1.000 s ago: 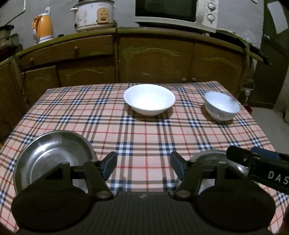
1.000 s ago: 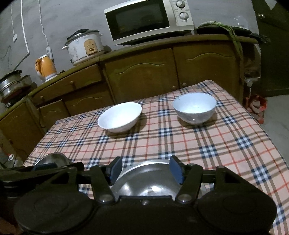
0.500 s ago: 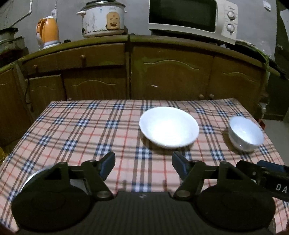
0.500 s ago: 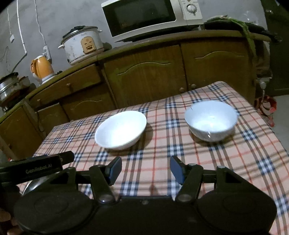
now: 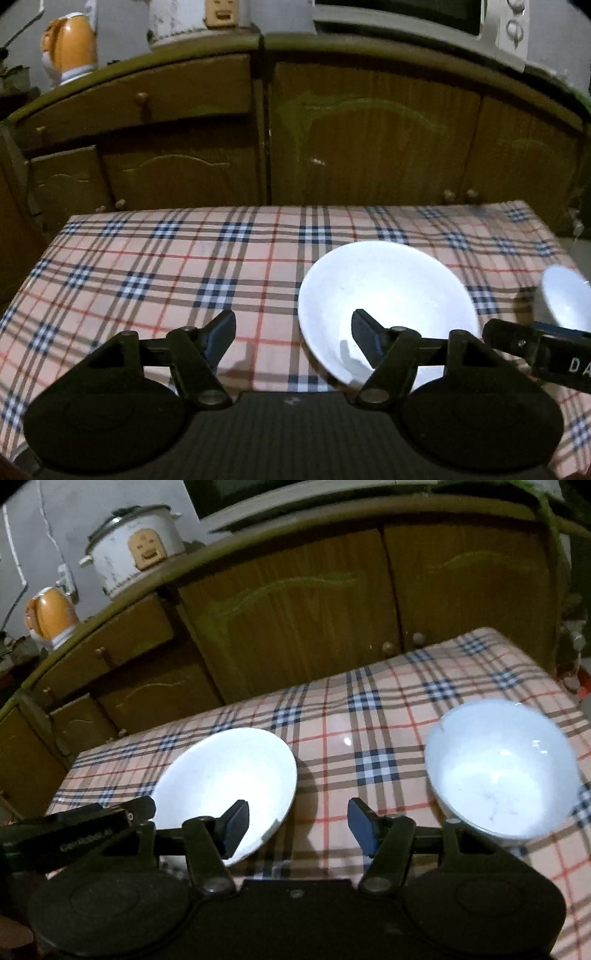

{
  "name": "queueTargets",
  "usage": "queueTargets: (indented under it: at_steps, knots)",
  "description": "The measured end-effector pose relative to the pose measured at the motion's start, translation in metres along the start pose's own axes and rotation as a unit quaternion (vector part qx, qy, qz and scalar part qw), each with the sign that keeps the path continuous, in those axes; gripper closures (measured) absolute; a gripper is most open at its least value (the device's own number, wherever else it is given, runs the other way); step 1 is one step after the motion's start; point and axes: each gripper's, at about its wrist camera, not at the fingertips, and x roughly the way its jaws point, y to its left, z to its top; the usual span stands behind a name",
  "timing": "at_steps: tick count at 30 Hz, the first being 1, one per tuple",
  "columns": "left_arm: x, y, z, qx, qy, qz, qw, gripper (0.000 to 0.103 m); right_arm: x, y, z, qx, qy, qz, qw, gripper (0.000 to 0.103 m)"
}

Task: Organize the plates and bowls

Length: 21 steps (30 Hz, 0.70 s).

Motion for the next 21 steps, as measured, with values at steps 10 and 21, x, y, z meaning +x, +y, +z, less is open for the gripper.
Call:
queueTargets:
  at_steps: [10, 21]
  knots:
    - [0.032, 0.005, 0.000, -0.012, 0.031, -0.032, 0.9990, 0.086, 0.048, 0.003, -0.002, 0.023, 0.040, 0.032, 0.998, 0.083]
    - [-0.029, 0.009, -0.003, -0.016, 0.001, -0.038, 0.9992, 0.087, -0.003, 0.020, 0.001, -0.004, 0.007, 0.020, 1.000, 0.082]
